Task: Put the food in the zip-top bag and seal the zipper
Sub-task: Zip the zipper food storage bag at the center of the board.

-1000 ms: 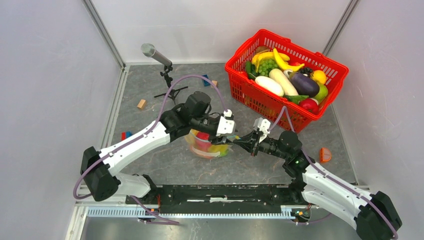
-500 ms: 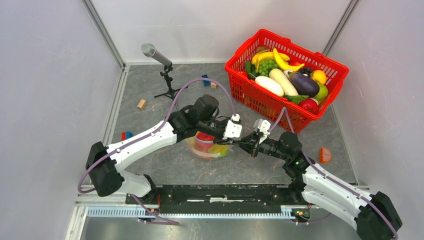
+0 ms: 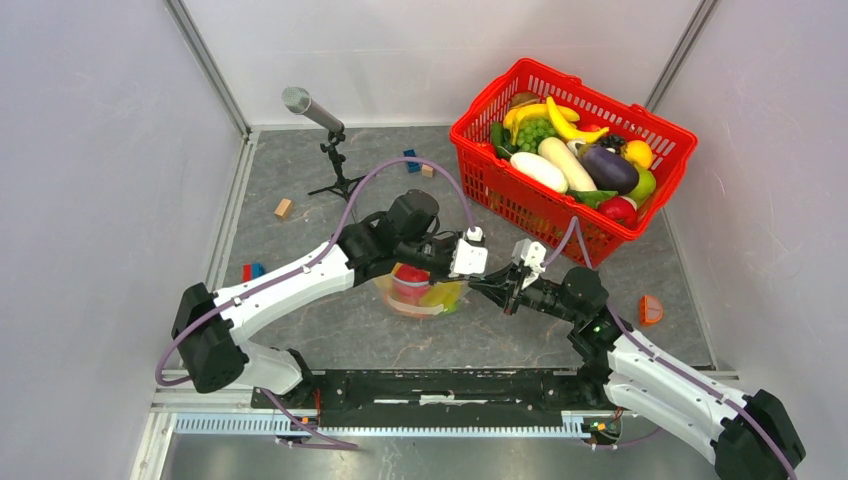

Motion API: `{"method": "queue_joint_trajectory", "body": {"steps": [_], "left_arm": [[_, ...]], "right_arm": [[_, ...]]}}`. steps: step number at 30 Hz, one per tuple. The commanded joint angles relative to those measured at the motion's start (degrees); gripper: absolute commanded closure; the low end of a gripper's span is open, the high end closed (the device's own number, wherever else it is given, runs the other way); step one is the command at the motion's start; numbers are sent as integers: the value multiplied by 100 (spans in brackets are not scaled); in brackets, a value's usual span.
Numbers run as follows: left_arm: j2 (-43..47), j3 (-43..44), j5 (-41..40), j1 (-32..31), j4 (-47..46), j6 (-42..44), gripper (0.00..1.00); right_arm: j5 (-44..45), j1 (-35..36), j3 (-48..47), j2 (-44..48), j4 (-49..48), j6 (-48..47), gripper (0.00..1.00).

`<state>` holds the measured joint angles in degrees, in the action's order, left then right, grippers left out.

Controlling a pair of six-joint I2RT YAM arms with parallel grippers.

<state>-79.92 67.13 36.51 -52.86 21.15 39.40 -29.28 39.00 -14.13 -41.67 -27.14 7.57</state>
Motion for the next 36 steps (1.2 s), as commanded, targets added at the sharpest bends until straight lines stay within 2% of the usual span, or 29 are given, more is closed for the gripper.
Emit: {"method": "queue_joint_trajectory", "body": {"steps": [1,9,27,36], "left_arm": [[-15,173,8,-4,132,-17,80],[13,198,-30,-4,310,7,97],[247,108,-440,-5,569,56,98],[948,-378,-1007,79,656,-31,98]], "right_arm": [[35,38,51,93,-433,-36,100],[111,46,104,171,-389,-56,100],[336,55,236,286,-275,-96,100],[514,57,313,424,-368,-128,100]]}}
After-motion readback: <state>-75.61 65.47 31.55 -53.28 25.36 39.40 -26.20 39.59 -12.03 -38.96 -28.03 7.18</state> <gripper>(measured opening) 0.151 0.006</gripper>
